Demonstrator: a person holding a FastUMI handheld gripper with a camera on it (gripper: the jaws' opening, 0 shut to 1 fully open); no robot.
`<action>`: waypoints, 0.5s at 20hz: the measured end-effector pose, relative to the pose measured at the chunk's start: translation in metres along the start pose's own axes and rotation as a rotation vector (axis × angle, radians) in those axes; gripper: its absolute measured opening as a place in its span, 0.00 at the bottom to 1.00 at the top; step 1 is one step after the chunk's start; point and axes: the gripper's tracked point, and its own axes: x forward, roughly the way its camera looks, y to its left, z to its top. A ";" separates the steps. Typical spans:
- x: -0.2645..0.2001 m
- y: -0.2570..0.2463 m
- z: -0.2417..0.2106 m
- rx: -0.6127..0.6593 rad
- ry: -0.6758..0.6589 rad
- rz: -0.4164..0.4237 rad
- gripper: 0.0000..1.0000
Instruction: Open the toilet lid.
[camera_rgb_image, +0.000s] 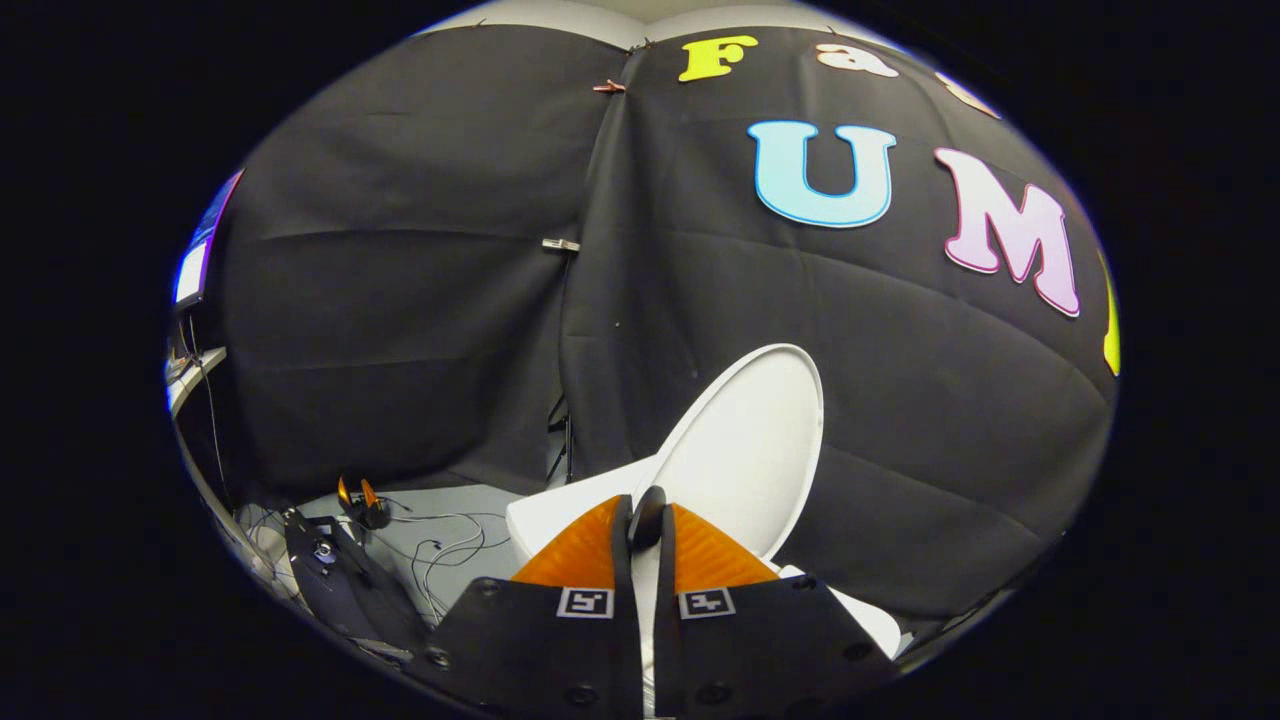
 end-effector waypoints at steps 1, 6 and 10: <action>0.003 0.003 0.001 0.006 -0.005 0.002 0.13; 0.007 0.022 0.005 -0.009 -0.030 0.048 0.63; 0.004 0.008 0.014 -0.014 -0.071 0.014 0.99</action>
